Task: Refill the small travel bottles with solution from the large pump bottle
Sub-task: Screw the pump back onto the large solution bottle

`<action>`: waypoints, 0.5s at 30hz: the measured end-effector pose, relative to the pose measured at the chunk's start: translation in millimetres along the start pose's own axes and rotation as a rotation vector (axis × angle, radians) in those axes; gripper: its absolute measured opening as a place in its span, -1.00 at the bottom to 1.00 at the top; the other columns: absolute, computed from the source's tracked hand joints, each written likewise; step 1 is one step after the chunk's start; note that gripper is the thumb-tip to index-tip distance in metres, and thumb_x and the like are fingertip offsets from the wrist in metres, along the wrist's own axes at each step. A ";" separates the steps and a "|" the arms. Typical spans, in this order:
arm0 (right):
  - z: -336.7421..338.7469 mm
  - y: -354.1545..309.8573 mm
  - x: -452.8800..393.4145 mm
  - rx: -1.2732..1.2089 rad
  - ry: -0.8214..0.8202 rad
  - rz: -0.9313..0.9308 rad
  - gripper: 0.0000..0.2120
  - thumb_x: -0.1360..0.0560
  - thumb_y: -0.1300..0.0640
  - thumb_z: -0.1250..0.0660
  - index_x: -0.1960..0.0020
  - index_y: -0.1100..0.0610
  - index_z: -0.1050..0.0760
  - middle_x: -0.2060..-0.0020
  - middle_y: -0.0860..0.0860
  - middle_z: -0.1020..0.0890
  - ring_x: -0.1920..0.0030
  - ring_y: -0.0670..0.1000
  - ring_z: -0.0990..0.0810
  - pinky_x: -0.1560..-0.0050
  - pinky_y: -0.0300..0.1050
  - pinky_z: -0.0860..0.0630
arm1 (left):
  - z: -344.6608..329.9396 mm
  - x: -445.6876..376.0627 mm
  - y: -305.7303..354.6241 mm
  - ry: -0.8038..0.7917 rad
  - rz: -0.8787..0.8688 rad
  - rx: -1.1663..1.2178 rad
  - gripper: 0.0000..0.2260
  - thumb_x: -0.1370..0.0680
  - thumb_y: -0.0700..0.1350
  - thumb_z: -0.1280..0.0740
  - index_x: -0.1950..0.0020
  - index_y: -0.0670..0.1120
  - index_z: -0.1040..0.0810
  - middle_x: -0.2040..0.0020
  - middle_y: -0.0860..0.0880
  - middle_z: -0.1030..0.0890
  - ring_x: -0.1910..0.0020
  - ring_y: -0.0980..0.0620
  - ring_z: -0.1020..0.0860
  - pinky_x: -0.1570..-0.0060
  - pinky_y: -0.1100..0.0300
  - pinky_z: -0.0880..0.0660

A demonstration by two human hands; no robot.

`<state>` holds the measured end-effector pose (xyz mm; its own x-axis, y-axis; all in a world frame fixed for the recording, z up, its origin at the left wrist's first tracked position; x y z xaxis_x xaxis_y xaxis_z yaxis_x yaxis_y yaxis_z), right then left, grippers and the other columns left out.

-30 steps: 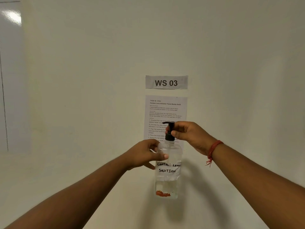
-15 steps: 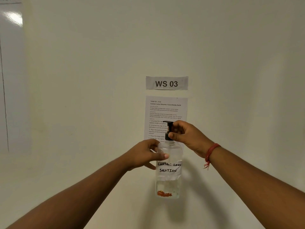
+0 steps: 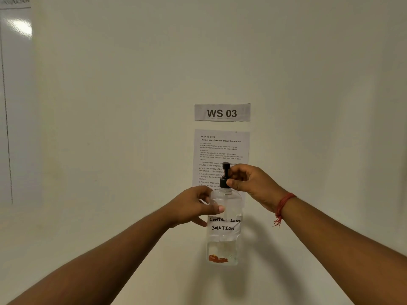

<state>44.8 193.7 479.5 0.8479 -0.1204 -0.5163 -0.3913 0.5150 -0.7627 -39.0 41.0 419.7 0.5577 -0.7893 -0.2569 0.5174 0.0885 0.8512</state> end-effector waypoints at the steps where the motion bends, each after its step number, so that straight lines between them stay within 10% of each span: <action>1: -0.4 0.4 0.3 0.004 0.010 -0.001 -0.76 -0.47 0.19 -0.47 -0.13 0.14 -0.58 -0.06 0.14 -0.67 -0.12 0.09 -0.63 -0.18 -0.04 -0.58 | -0.2 0.3 -0.2 -0.001 0.001 -0.002 -0.53 -0.39 0.06 -0.58 -0.24 -0.04 -0.57 -0.13 -0.09 -0.63 -0.06 -0.02 -0.70 0.01 -0.15 -0.69; 15: -4.7 -3.1 8.1 -0.088 -0.053 0.004 -0.75 -0.58 0.26 -0.31 -0.23 0.11 -0.57 -0.13 -0.03 -0.68 -0.18 -0.08 -0.63 -0.07 -0.28 -0.54 | -0.6 1.8 3.2 -0.006 -0.006 0.004 -0.54 -0.39 0.06 -0.58 -0.22 -0.03 -0.58 -0.13 -0.10 -0.63 -0.06 -0.01 -0.70 0.02 -0.15 -0.69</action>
<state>51.2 187.2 475.8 0.8633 -0.0723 -0.4994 -0.4222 0.4386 -0.7933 -35.9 40.3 421.7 0.5504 -0.7936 -0.2593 0.5184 0.0814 0.8512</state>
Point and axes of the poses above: each hand's wrist, its own x-axis away from the middle knuckle, its own z-axis out of the back of the hand, y = z × x, the point moved 7 cm from there along -x, towards the middle knuckle
